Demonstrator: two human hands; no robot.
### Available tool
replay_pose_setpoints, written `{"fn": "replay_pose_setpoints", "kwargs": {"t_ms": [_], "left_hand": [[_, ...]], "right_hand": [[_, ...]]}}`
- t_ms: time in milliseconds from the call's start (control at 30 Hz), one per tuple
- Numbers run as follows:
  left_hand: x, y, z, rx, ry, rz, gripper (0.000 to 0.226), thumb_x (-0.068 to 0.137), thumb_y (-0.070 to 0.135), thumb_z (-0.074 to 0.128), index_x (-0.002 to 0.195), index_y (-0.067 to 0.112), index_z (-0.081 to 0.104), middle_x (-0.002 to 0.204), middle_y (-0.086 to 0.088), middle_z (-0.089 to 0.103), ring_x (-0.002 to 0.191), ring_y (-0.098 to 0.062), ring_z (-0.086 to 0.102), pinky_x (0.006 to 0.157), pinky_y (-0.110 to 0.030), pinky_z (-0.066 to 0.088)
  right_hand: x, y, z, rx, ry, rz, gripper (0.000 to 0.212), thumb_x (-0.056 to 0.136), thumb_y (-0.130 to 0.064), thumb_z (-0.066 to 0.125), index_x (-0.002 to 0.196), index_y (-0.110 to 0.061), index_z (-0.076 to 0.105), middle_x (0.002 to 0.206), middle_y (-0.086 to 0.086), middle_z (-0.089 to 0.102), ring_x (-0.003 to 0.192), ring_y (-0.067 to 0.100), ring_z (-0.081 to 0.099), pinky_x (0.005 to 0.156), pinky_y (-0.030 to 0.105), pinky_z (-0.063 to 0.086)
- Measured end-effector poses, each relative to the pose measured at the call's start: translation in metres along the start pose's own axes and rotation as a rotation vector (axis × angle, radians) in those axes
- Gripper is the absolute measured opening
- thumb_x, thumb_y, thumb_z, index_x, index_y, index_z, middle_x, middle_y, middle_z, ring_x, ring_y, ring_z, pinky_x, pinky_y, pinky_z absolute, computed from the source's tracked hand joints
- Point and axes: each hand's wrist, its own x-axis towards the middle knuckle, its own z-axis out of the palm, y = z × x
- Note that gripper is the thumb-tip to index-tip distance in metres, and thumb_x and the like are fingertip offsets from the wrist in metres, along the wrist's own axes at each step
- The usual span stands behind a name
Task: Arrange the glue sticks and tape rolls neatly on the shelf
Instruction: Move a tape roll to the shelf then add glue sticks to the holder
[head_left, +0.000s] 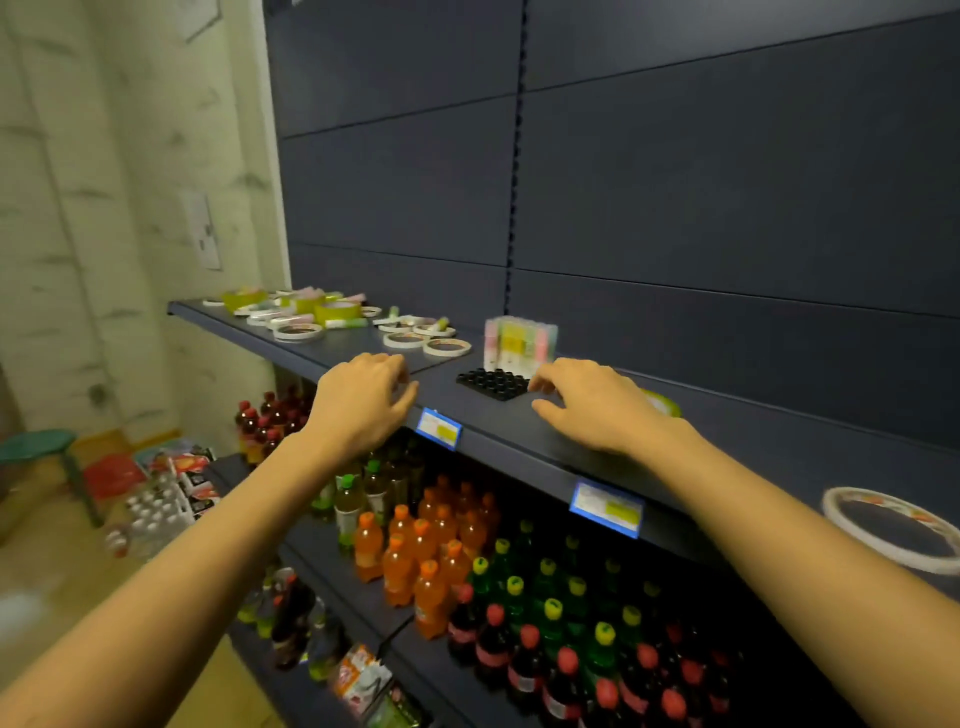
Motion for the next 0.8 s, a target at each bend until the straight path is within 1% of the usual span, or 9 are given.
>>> {"fn": "replay_pose_setpoints", "kwargs": {"t_ms": [67, 133, 200, 233, 300, 367, 533, 667, 800], "left_hand": [[-0.001, -0.027, -0.004, -0.005, -0.01, -0.006, 0.029, 0.094, 0.036, 0.045, 0.099, 0.011, 0.058, 0.103, -0.006, 0.064, 0.098, -0.025, 0.057, 0.077, -0.039, 0.048], [-0.001, -0.056, -0.007, -0.006, -0.021, -0.003, 0.029, 0.094, 0.036, 0.045, 0.099, 0.011, 0.058, 0.103, -0.006, 0.064, 0.098, -0.024, 0.057, 0.077, -0.038, 0.049], [0.0, -0.086, -0.009, -0.001, -0.028, 0.013, 0.028, 0.094, 0.036, 0.045, 0.099, 0.012, 0.058, 0.102, -0.005, 0.064, 0.097, -0.023, 0.058, 0.073, -0.036, 0.047], [0.002, -0.102, -0.009, 0.001, -0.029, 0.021, 0.027, 0.094, 0.036, 0.045, 0.098, 0.012, 0.058, 0.102, -0.005, 0.064, 0.096, -0.023, 0.058, 0.071, -0.035, 0.045], [0.005, -0.132, -0.007, 0.006, -0.044, 0.03, 0.026, 0.094, 0.036, 0.045, 0.097, 0.013, 0.058, 0.101, -0.005, 0.064, 0.095, -0.022, 0.058, 0.068, -0.032, 0.042], [0.008, -0.157, -0.002, 0.0, -0.088, 0.047, 0.027, 0.093, 0.037, 0.045, 0.097, 0.014, 0.058, 0.103, -0.005, 0.064, 0.096, -0.021, 0.057, 0.07, -0.032, 0.043], [0.025, -0.197, 0.01, -0.062, -0.124, 0.081, 0.028, 0.093, 0.037, 0.046, 0.098, 0.013, 0.059, 0.104, -0.005, 0.063, 0.099, -0.022, 0.056, 0.076, -0.036, 0.048], [0.043, -0.216, 0.027, -0.103, -0.097, 0.112, 0.027, 0.093, 0.036, 0.045, 0.097, 0.013, 0.059, 0.101, -0.003, 0.064, 0.096, -0.021, 0.057, 0.075, -0.037, 0.049], [0.065, -0.233, 0.054, -0.125, -0.086, 0.131, 0.027, 0.093, 0.037, 0.044, 0.099, 0.015, 0.06, 0.102, -0.001, 0.064, 0.098, -0.019, 0.057, 0.075, -0.036, 0.049]], "right_hand": [[0.017, -0.02, 0.008, 0.026, 0.008, 0.018, 0.029, 0.094, -0.031, 0.047, 0.12, -0.023, 0.056, 0.124, 0.001, 0.058, 0.111, 0.026, 0.054, 0.087, 0.04, 0.047], [0.036, -0.04, 0.016, 0.042, 0.006, 0.035, 0.028, 0.094, -0.03, 0.047, 0.119, -0.022, 0.056, 0.122, 0.002, 0.059, 0.109, 0.026, 0.054, 0.082, 0.036, 0.045], [0.055, -0.061, 0.026, 0.032, 0.002, 0.045, 0.028, 0.094, -0.029, 0.047, 0.119, -0.02, 0.057, 0.122, 0.004, 0.059, 0.108, 0.026, 0.054, 0.077, 0.032, 0.042], [0.065, -0.071, 0.031, 0.023, -0.003, 0.046, 0.028, 0.095, -0.028, 0.046, 0.118, -0.018, 0.057, 0.122, 0.005, 0.059, 0.108, 0.025, 0.054, 0.076, 0.032, 0.043], [0.086, -0.09, 0.042, 0.008, -0.021, 0.058, 0.027, 0.095, -0.026, 0.045, 0.117, -0.016, 0.057, 0.122, 0.006, 0.058, 0.107, 0.026, 0.054, 0.082, 0.037, 0.048], [0.104, -0.106, 0.052, 0.012, -0.036, 0.096, 0.026, 0.095, -0.025, 0.044, 0.116, -0.016, 0.057, 0.121, 0.007, 0.058, 0.106, 0.028, 0.055, 0.085, 0.04, 0.05], [0.147, -0.133, 0.067, -0.015, -0.088, 0.205, 0.024, 0.095, -0.023, 0.044, 0.112, -0.017, 0.059, 0.122, 0.009, 0.057, 0.107, 0.031, 0.054, 0.084, 0.041, 0.048], [0.181, -0.136, 0.079, -0.051, -0.102, 0.275, 0.024, 0.094, -0.022, 0.045, 0.112, -0.016, 0.059, 0.12, 0.011, 0.057, 0.105, 0.031, 0.055, 0.083, 0.039, 0.047], [0.219, -0.127, 0.095, -0.05, -0.095, 0.371, 0.025, 0.093, -0.019, 0.045, 0.111, -0.012, 0.06, 0.118, 0.014, 0.059, 0.104, 0.033, 0.056, 0.086, 0.041, 0.049]]}}
